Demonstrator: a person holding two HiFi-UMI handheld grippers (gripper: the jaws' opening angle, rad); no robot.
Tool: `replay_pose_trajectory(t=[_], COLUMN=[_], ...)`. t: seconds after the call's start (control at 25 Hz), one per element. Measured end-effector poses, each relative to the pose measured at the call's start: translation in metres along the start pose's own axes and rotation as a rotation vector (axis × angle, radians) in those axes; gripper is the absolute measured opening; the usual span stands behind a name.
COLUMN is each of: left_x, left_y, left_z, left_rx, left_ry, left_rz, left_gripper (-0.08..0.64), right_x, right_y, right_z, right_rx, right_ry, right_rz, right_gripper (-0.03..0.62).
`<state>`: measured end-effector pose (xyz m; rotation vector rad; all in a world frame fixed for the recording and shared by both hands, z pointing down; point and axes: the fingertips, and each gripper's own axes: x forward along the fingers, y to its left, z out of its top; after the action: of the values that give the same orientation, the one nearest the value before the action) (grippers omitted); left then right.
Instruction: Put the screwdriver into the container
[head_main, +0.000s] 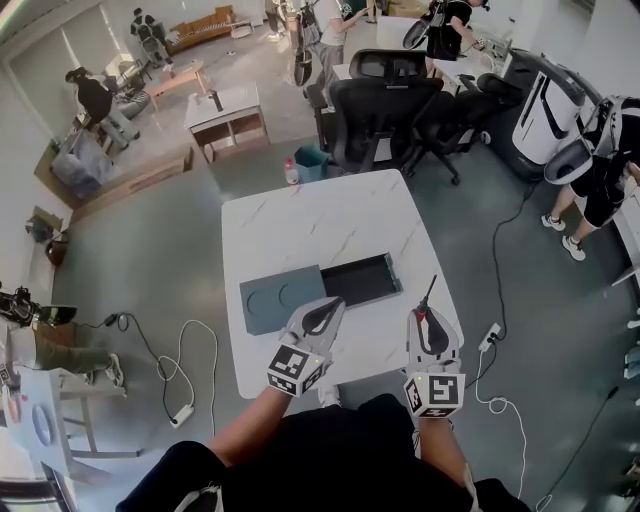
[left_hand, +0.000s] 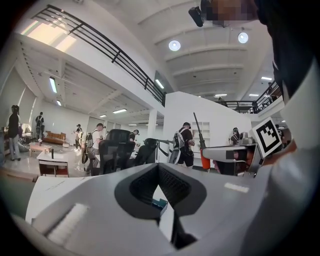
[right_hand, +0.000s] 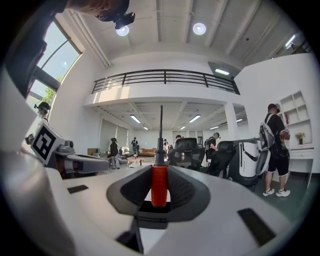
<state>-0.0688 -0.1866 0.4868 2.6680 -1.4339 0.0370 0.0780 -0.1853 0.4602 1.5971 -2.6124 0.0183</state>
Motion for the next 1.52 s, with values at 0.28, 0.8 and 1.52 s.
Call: replay_pose_trajectory(t=[0.28,0.8,1.52], left_x=[0.005,0.014,0.004], left_y=[0.019,0.047,0.065], left_z=[-0.004,0.003,-0.018], left_rx=[-0.017,-0.037,-0.077], left_ry=[0.012,0.001,0.026], left_rz=[0.049,0.258,0.457], left_gripper=[0.008,0.008,0.008], right_x=[0.026,0.083,0.133], right_y=[0.0,-0.004,0.004], right_z=[0.0,-0.004,-0.078], right_rx=[0.015,0.0,-0.278], right_ry=[0.006,0.038,0.189], right_rz=[0.051,0.276,0.51], right_gripper=[0.095,0.097,0.095])
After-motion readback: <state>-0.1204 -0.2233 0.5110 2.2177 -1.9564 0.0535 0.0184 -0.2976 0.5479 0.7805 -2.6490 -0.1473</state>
